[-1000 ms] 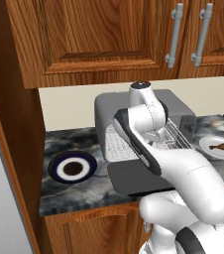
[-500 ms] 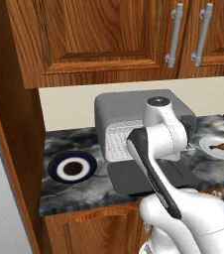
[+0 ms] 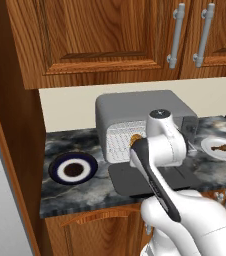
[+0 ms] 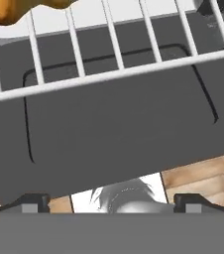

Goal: Open the toaster oven door. Place the bread on the top rack in the toaster oven and place the chicken drumstick on the bottom rack.

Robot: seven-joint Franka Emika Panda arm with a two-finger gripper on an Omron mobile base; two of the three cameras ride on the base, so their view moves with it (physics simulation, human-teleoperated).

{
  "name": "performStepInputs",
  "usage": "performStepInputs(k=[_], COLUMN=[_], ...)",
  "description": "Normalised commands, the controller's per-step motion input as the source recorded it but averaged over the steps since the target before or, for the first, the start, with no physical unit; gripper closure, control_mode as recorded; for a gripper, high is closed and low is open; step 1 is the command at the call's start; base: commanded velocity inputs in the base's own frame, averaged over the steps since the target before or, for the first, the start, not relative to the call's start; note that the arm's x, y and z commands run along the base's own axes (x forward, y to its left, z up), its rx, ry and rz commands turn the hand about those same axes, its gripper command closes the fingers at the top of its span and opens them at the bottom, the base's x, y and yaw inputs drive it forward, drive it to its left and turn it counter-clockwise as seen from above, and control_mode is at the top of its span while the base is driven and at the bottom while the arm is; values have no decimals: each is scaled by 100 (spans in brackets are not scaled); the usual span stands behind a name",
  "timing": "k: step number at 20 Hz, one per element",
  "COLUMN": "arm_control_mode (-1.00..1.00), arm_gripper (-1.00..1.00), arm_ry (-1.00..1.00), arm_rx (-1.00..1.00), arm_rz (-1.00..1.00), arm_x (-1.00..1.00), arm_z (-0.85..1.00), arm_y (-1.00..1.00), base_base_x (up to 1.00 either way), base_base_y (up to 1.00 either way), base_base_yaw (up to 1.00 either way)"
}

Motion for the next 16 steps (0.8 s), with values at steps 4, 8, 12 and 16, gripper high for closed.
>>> performStepInputs(k=[4, 8, 12, 16], arm_control_mode=[-100, -100, -100, -100], arm_gripper=[-100, -100, -100, -100], arm_ry=[-4, -5, -17, -25], arm_rx=[0, 0, 0, 0], arm_rz=[2, 0, 0, 0], arm_x=[66, 70, 65, 57], arm_z=[-4, -9, -1, 0], arm_y=[0, -9, -9, -4], base_base_x=[0, 0, 0, 0], base_base_y=[0, 0, 0, 0], base_base_yaw=[0, 0, 0, 0])
